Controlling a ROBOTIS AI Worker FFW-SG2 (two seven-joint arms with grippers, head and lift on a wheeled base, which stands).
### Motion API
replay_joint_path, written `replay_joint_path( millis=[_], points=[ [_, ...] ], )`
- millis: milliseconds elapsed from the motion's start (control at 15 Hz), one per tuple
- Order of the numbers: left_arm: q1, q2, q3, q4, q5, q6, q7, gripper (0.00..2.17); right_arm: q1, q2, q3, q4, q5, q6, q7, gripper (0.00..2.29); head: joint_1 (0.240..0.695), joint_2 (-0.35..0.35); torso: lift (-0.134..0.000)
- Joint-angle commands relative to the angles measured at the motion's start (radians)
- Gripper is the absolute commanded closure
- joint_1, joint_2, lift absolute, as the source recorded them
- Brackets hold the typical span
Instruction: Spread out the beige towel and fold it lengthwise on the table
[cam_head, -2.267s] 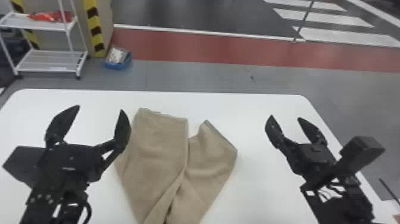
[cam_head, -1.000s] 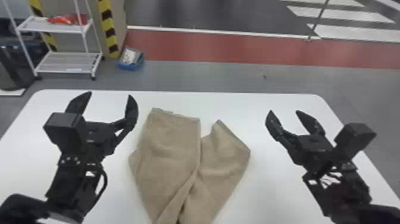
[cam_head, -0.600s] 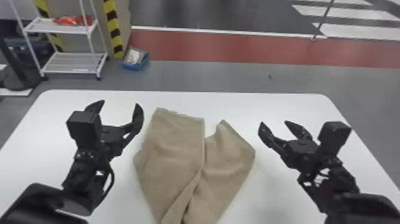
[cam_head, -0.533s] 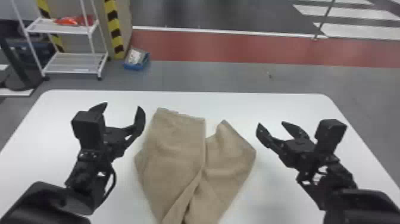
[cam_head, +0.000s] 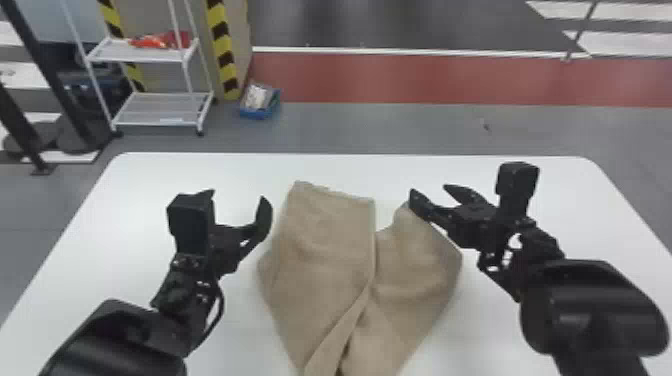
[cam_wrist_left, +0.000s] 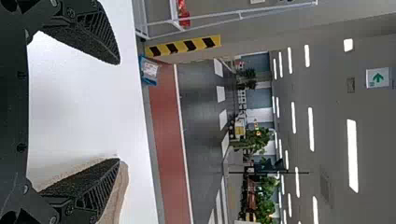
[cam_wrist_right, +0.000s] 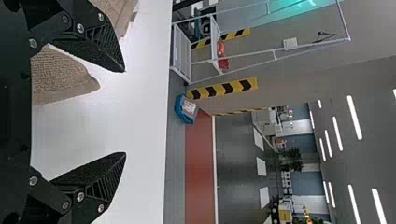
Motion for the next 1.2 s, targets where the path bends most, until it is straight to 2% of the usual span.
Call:
replay_joint_path(
  millis=[0, 200, 733, 867, 1133],
  points=[
    [0.010, 0.004, 0.004, 0.000, -0.001, -0.003, 0.000, 0.16, -0.040, 0.002, 0.023, 0.056, -0.010, 0.025, 0.040, 0.41, 0.695, -0.003, -0.124],
    [0.011, 0.005, 0.004, 0.003, 0.003, -0.006, -0.003, 0.16, -0.063, 0.002, 0.047, 0.070, -0.010, 0.110, 0.104, 0.50, 0.695, 0.031, -0.124],
    [0.033, 0.013, 0.009, -0.005, 0.006, -0.021, -0.008, 0.15, -0.063, 0.007, 0.057, 0.070, 0.042, 0.141, 0.078, 0.51, 0.695, 0.043, -0.124],
    [0.043, 0.014, 0.015, -0.016, 0.006, -0.021, -0.008, 0.15, -0.064, 0.015, 0.069, 0.073, 0.080, 0.144, 0.063, 0.50, 0.695, 0.046, -0.124],
    [0.060, 0.019, 0.023, -0.019, 0.006, -0.021, -0.006, 0.15, -0.087, 0.011, 0.054, 0.114, 0.077, 0.135, 0.063, 0.51, 0.695, 0.047, -0.124]
  ],
)
